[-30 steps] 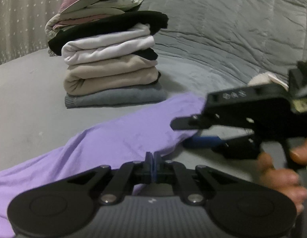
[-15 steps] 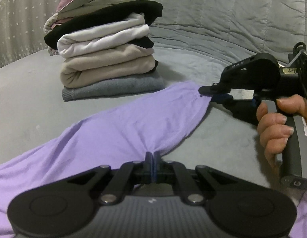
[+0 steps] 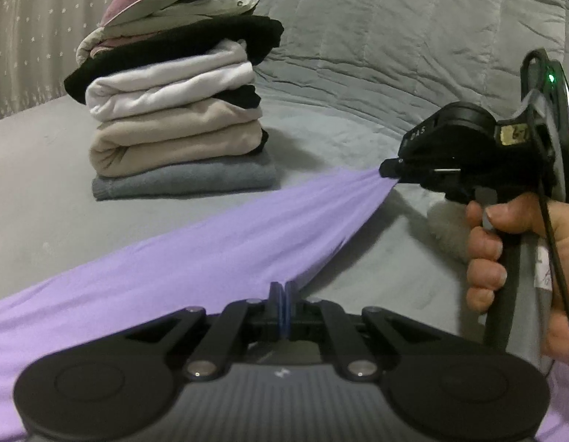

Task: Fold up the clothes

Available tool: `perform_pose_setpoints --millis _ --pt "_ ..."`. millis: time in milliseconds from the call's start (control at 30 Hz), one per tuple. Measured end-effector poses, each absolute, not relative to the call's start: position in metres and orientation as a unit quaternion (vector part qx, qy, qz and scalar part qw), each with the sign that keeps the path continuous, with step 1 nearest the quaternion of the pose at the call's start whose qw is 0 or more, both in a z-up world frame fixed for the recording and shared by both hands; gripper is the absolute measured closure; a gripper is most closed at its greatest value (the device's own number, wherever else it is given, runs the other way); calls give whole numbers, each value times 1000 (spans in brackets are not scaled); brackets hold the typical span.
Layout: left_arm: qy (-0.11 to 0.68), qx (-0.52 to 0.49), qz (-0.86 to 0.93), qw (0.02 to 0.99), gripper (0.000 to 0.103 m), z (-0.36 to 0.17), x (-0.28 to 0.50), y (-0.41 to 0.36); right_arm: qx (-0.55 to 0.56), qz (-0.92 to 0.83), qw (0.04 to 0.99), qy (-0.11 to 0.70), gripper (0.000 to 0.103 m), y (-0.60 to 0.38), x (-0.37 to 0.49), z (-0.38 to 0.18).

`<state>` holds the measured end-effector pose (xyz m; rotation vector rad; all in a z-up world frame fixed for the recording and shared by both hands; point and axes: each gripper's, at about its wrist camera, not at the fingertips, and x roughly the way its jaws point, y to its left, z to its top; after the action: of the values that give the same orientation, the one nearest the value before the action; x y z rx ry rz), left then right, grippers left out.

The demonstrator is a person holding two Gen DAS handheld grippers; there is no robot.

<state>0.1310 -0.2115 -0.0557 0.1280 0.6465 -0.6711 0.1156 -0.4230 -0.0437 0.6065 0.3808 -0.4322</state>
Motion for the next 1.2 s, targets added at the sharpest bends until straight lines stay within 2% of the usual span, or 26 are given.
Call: perform_pose_setpoints --millis 267,333,367,400,500,567,600,633,867,1200 --pt "308 68 -329 890 100 -67 131 -221 171 -248 926 226 100 -417 134 -60" --pt "306 67 -331 890 91 -63 130 -216 154 -242 929 233 97 -412 135 -60" --pt "305 67 -333 890 81 -61 129 -213 151 -239 930 234 96 -411 134 -59" --pt "301 70 -333 891 68 -58 126 -209 153 -237 930 234 91 -410 133 -58" --pt "285 82 -327 897 57 -48 118 -195 165 -232 929 238 90 -411 131 -53" --pt "280 85 -320 901 50 -41 115 -182 173 -229 928 237 83 -408 126 -49" --pt "279 84 -315 903 47 -38 115 -175 176 -228 928 235 69 -406 124 -46" --pt "278 83 -310 906 45 -35 114 -167 177 -228 929 232 60 -403 121 -44" --pt "277 84 -269 919 42 -18 114 -112 155 -204 936 242 60 -376 117 -33" --pt "284 82 -196 935 39 -10 119 -23 191 -170 929 267 60 -332 124 -31"
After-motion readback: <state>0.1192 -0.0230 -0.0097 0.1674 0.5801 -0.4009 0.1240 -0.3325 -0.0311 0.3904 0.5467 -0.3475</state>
